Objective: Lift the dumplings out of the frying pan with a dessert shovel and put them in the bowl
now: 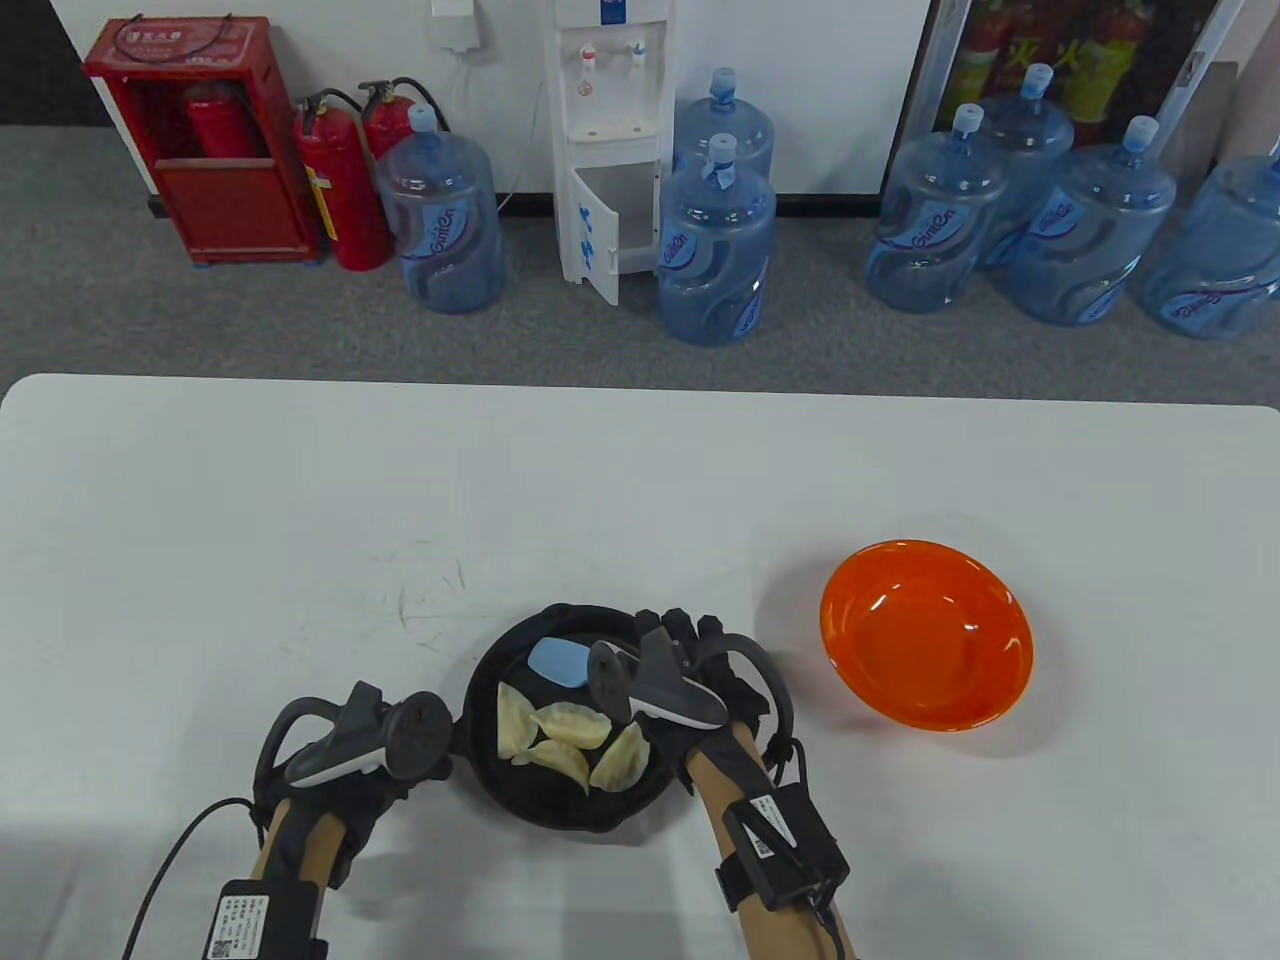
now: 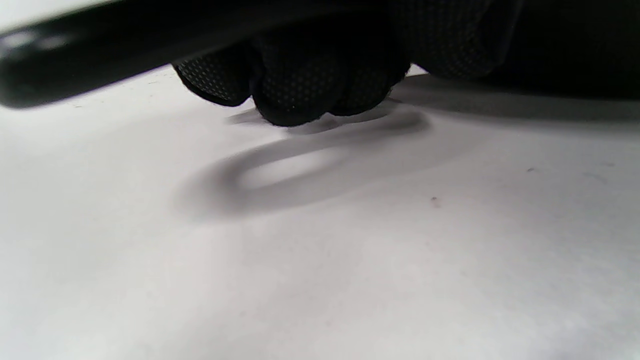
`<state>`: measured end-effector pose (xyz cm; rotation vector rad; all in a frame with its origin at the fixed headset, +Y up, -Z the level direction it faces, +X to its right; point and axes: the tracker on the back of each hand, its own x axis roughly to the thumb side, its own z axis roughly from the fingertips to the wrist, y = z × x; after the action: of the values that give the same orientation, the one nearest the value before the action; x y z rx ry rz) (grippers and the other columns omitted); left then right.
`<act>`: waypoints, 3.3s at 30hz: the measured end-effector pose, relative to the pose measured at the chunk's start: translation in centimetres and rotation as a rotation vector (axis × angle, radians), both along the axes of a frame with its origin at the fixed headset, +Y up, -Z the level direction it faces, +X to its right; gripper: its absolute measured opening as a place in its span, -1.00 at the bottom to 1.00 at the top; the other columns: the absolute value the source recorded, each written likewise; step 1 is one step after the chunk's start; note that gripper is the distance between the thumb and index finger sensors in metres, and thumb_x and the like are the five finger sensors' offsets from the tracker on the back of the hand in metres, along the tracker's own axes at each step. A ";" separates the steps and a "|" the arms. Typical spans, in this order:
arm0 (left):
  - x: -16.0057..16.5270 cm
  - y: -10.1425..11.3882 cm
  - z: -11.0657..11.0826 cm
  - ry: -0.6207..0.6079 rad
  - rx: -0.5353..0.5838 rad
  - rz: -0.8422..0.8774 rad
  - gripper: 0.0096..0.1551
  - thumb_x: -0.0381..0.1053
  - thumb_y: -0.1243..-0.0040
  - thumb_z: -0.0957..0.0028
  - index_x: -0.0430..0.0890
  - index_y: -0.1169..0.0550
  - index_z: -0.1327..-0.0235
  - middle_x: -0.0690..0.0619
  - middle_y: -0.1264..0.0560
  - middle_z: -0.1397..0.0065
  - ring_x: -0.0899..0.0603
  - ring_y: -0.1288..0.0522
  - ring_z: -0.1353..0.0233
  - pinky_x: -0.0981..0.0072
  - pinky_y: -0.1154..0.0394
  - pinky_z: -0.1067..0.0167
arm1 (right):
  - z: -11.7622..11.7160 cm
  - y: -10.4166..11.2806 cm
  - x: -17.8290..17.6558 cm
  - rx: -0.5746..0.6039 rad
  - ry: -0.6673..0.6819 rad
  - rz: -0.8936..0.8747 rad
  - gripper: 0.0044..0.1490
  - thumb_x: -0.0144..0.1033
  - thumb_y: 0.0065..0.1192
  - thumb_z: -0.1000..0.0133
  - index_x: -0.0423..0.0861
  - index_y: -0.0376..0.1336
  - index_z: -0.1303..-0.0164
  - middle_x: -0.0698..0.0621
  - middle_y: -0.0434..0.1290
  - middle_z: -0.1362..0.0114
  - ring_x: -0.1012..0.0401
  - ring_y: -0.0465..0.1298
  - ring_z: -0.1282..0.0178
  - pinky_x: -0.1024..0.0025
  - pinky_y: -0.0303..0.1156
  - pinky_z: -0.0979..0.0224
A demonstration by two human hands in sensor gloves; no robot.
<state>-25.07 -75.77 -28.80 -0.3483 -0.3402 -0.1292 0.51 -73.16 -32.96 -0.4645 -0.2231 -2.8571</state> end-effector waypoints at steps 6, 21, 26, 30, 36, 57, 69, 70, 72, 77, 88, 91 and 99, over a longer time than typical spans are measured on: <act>0.0 0.0 0.0 -0.001 0.000 -0.005 -0.42 0.22 -0.17 -0.14 0.09 -0.45 -0.41 0.18 -0.58 -0.26 0.05 -0.68 -0.16 -0.04 -0.53 -0.49 | 0.1 -0.3 -0.5 -0.020 0.013 -0.012 -0.45 -0.07 0.26 -0.30 -0.11 0.45 -0.38 0.01 0.02 -0.89 -0.03 0.06 -0.83 -0.21 0.05 -0.77; 0.1 0.0 0.0 -0.001 0.002 -0.008 -0.42 0.22 -0.17 -0.15 0.08 -0.45 -0.41 0.18 -0.58 -0.26 0.05 -0.68 -0.15 -0.04 -0.53 -0.49 | 3.7 5.2 1.8 0.323 0.054 -0.073 -0.44 -0.11 0.12 -0.31 -0.09 0.30 -0.47 -0.26 0.16 -0.79 -0.18 0.33 -0.68 -0.27 0.26 -0.66; 0.1 0.0 0.0 -0.002 -0.003 -0.010 -0.42 0.22 -0.16 -0.15 0.08 -0.45 -0.41 0.18 -0.57 -0.26 0.05 -0.68 -0.16 -0.04 -0.53 -0.49 | 6.4 6.4 3.2 0.402 0.057 -0.102 -0.44 -0.11 0.08 -0.32 -0.06 0.28 -0.49 -0.14 0.48 -0.48 0.05 0.64 -0.35 -0.13 0.46 -0.57; 0.1 0.0 0.0 0.000 -0.007 -0.007 -0.42 0.22 -0.16 -0.15 0.08 -0.45 -0.41 0.18 -0.57 -0.27 0.04 -0.68 -0.16 -0.05 -0.52 -0.49 | 8.1 5.6 4.1 0.405 0.053 -0.171 -0.45 -0.10 0.07 -0.33 -0.04 0.27 -0.50 -0.08 0.54 -0.30 0.15 0.70 -0.09 0.02 0.65 -0.26; 0.1 0.0 0.1 0.003 -0.009 -0.007 -0.43 0.22 -0.16 -0.15 0.08 -0.45 -0.41 0.18 -0.57 -0.27 0.05 -0.68 -0.16 -0.05 -0.52 -0.49 | 9.0 4.1 4.7 0.404 0.107 -0.218 -0.47 -0.10 0.12 -0.32 0.02 0.34 -0.48 -0.07 0.57 -0.25 0.19 0.67 0.13 0.30 0.65 0.16; 0.1 0.0 0.0 0.002 -0.014 -0.016 -0.43 0.22 -0.15 -0.16 0.08 -0.45 -0.41 0.18 -0.57 -0.27 0.05 -0.68 -0.16 -0.05 -0.53 -0.49 | 11.0 2.6 0.4 0.471 0.326 0.054 -0.51 -0.02 0.25 -0.27 0.13 0.44 -0.37 0.02 0.63 -0.18 0.22 0.66 0.22 0.32 0.61 0.21; 0.2 0.0 0.0 0.004 -0.025 -0.019 -0.43 0.21 -0.12 -0.16 0.07 -0.46 -0.41 0.18 -0.59 -0.23 0.06 -0.68 -0.08 -0.03 -0.56 -0.46 | 11.4 3.2 0.8 0.426 0.343 0.003 -0.52 0.06 0.30 -0.24 0.13 0.49 -0.28 0.04 0.66 -0.11 0.24 0.66 0.30 0.33 0.61 0.27; 0.2 0.0 0.0 0.004 -0.027 -0.023 -0.43 0.21 -0.12 -0.16 0.08 -0.45 -0.41 0.18 -0.59 -0.22 0.07 -0.68 -0.08 -0.02 -0.56 -0.45 | 11.4 3.1 0.9 0.416 0.348 -0.009 -0.53 0.07 0.29 -0.24 0.13 0.49 -0.28 0.05 0.66 -0.10 0.25 0.66 0.31 0.34 0.61 0.27; 0.3 -0.1 0.0 0.004 -0.029 -0.027 -0.43 0.21 -0.11 -0.16 0.08 -0.45 -0.41 0.18 -0.59 -0.22 0.07 -0.68 -0.07 -0.02 -0.56 -0.45 | 11.0 2.7 1.1 0.387 0.345 -0.060 -0.52 0.06 0.28 -0.24 0.13 0.49 -0.28 0.04 0.66 -0.10 0.25 0.66 0.32 0.34 0.61 0.28; 0.3 -0.1 0.0 0.005 -0.027 -0.025 -0.43 0.22 -0.11 -0.16 0.07 -0.45 -0.41 0.18 -0.59 -0.23 0.07 -0.68 -0.08 -0.02 -0.56 -0.45 | 9.5 1.7 2.1 0.253 0.299 -0.178 -0.52 0.06 0.25 -0.26 0.12 0.48 -0.30 0.05 0.66 -0.10 0.26 0.64 0.35 0.35 0.61 0.28; 0.2 -0.1 0.0 0.006 -0.029 -0.020 -0.43 0.22 -0.12 -0.16 0.07 -0.45 -0.42 0.18 -0.58 -0.23 0.07 -0.68 -0.09 -0.02 -0.56 -0.46 | 7.7 0.8 3.5 0.046 0.244 -0.354 -0.51 0.05 0.22 -0.27 0.07 0.53 -0.25 0.02 0.67 0.01 0.33 0.58 0.49 0.38 0.58 0.41; 0.2 -0.1 0.0 0.006 -0.029 -0.020 -0.43 0.22 -0.12 -0.17 0.07 -0.45 -0.42 0.17 -0.58 -0.23 0.06 -0.68 -0.09 -0.03 -0.55 -0.46 | 7.2 0.7 4.0 -0.008 0.221 -0.401 -0.51 0.04 0.22 -0.27 0.06 0.53 -0.25 0.01 0.67 0.02 0.32 0.58 0.50 0.38 0.57 0.41; 0.2 -0.1 0.0 0.006 -0.031 -0.021 -0.43 0.21 -0.12 -0.17 0.07 -0.45 -0.42 0.17 -0.58 -0.23 0.06 -0.68 -0.09 -0.03 -0.55 -0.46 | 6.3 0.2 5.1 -0.135 0.161 -0.462 -0.51 0.04 0.22 -0.29 0.06 0.53 -0.26 0.01 0.67 0.01 0.32 0.58 0.49 0.38 0.57 0.40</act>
<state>-24.85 -75.85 -28.84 -0.3830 -0.3326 -0.1433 5.63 -72.96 -26.66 -0.8706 -0.3168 -3.2376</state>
